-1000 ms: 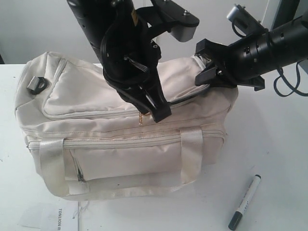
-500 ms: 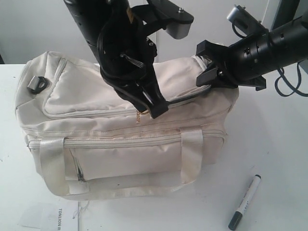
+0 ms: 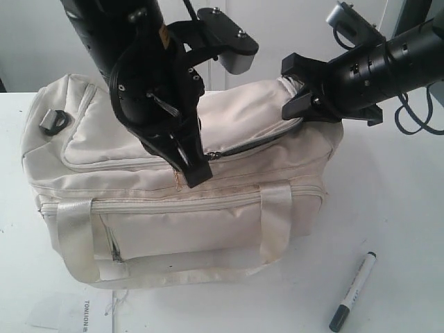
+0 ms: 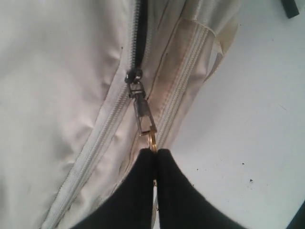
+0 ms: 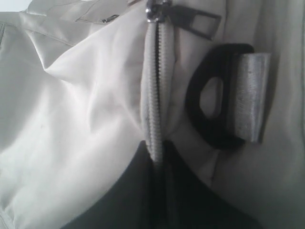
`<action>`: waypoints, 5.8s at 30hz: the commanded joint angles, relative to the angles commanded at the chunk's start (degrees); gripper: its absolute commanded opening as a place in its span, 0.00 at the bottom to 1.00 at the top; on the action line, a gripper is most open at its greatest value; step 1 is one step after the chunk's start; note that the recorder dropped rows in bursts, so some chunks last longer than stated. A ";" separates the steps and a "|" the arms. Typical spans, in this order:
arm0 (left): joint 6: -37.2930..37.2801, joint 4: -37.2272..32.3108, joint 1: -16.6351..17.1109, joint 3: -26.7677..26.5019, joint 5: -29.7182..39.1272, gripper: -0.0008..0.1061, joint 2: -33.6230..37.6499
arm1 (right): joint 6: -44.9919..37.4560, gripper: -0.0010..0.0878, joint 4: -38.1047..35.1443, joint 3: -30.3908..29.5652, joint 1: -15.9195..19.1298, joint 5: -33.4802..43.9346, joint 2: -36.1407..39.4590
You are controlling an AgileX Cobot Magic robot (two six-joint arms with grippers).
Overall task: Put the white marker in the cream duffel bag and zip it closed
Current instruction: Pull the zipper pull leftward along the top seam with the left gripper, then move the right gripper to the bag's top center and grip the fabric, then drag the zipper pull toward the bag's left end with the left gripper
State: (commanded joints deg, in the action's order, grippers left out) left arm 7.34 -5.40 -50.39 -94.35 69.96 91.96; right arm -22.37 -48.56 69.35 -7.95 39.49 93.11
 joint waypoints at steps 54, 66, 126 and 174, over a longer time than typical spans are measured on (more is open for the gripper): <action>4.97 -1.86 8.62 7.70 0.00 0.01 -7.82 | -1.42 0.01 0.69 0.00 0.00 0.21 0.00; 5.33 -1.94 8.62 7.70 0.00 0.01 -7.84 | -2.04 0.60 0.78 0.83 0.00 0.31 -1.85; -0.99 -1.94 8.62 7.70 -1.87 0.01 -7.93 | -85.87 0.60 -10.74 -4.16 -19.57 -2.66 -0.71; 1.15 -12.03 8.62 7.70 0.00 0.01 -7.97 | -85.36 0.01 -7.76 -4.16 -19.47 -4.86 0.09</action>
State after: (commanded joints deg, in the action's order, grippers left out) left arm 8.49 -17.43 -41.76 -86.66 69.96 83.99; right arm -107.73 -56.32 65.19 -27.42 34.63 93.20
